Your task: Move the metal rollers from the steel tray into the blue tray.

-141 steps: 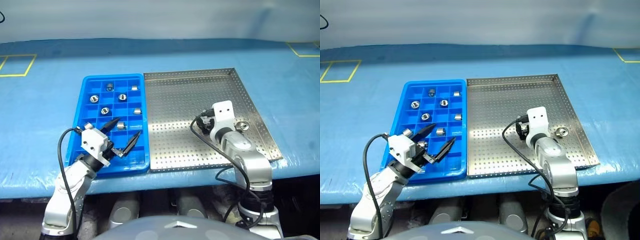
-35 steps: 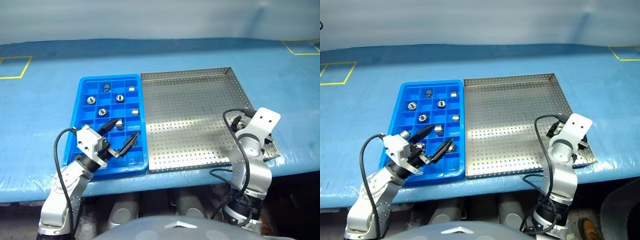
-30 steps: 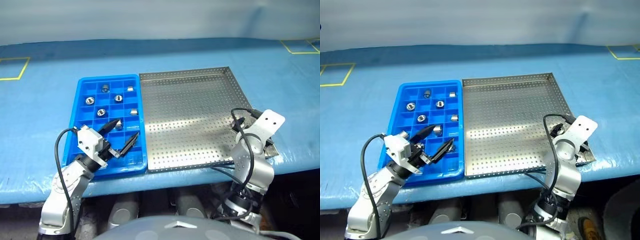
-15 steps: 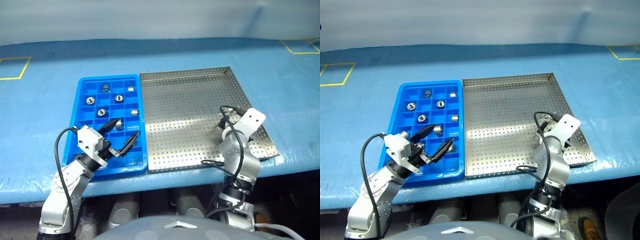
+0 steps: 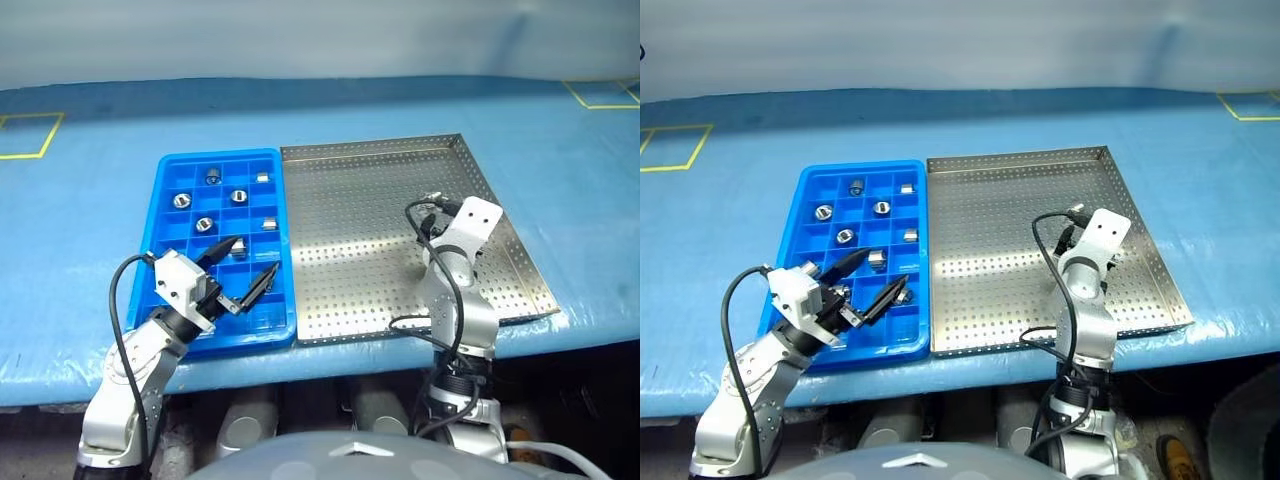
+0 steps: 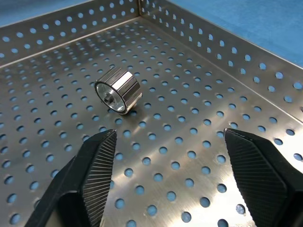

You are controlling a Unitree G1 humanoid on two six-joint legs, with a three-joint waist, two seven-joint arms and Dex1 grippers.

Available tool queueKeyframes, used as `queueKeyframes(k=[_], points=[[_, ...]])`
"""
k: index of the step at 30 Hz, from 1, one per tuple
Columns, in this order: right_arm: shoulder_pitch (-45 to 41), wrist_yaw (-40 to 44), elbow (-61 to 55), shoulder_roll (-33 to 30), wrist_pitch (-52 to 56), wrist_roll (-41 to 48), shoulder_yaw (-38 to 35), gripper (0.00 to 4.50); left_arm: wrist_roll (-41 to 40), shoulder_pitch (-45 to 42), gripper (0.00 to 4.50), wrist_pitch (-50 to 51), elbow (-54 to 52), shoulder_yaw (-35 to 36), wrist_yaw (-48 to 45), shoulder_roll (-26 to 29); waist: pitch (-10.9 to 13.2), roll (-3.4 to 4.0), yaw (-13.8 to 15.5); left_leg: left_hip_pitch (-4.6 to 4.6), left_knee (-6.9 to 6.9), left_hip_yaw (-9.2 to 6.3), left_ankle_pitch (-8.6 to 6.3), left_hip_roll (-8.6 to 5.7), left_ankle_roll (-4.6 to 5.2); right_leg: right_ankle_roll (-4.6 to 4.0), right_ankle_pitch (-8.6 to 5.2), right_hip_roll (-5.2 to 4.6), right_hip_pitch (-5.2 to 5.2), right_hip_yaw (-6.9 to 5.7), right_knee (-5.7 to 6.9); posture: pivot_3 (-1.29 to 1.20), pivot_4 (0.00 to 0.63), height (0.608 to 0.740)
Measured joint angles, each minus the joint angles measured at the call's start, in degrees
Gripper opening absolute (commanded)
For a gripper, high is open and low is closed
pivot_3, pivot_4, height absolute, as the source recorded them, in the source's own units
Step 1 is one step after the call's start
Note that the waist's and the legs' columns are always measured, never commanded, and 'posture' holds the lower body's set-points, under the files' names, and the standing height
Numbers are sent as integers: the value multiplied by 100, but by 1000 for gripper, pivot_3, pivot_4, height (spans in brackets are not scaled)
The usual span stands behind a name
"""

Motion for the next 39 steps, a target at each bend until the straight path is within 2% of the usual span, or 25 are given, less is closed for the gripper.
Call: queueKeyframes(k=[7,13,16,18,24,34,39], points=[[-876,-35,1220,14,-360,-54,-73,4475,-1,27,4500,-1,2,2,10,-5,1,1,20,0,1,-2,0,-3,0,0,2,0,3,-1,-1,104,150,740],[-1664,-108,2708,-314,-869,-9,-426,4475,0,46,4500,-8,7,0,17,-16,1,1,17,-1,-2,0,0,-4,1,-16,21,-1,1,0,-3,124,150,740],[-1781,-77,3055,-357,-1004,4,-453,4475,0,60,4500,-9,7,-2,18,-29,1,1,12,-1,-7,0,0,-3,1,-3,31,1,0,-1,-1,138,150,740],[-2125,88,3779,-478,-1191,12,-438,4475,1,74,4500,-17,7,-12,21,-83,2,3,4,1,-4,9,0,-3,3,5,38,0,-1,6,-3,141,150,740],[-2623,411,4684,-580,-1546,-19,-262,4475,6,89,4500,-23,7,-10,21,-110,3,4,19,4,-3,6,0,-3,4,4,38,2,4,5,-2,147,150,740],[-2836,564,4688,-706,-1604,-34,-146,4475,6,-4,4500,-24,7,-11,2,-110,4,5,25,0,-4,3,-2,-5,6,4,40,0,2,5,-3,124,150,740],[-2753,755,4090,-719,-1453,-53,-4,4475,6,-173,4500,-23,47,-29,-47,-108,4,6,9,0,-4,4,-2,-4,6,5,41,0,1,5,-3,104,150,740]])
